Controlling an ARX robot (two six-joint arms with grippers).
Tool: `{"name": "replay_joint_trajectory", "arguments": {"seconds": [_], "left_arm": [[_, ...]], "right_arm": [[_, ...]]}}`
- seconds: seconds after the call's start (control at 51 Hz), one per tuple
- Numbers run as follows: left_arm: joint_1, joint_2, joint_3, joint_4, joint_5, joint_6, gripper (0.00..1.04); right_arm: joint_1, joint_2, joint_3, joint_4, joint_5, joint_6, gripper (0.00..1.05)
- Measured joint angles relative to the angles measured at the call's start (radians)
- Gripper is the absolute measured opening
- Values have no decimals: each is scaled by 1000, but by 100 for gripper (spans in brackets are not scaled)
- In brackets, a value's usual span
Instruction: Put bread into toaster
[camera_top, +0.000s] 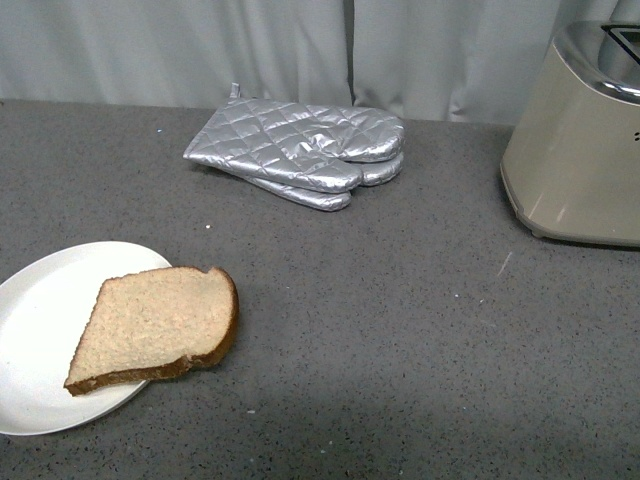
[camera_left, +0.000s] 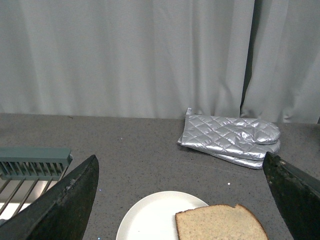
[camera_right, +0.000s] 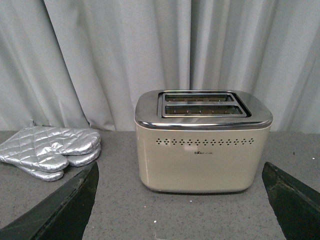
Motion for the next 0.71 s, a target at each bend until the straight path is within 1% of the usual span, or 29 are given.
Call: {"name": "replay_joint_trajectory", "arguments": {"seconds": [0.706], "left_arm": [[0, 0, 0, 0, 0, 0, 98]], "right_arm": [[0, 0, 0, 0, 0, 0, 95]]}}
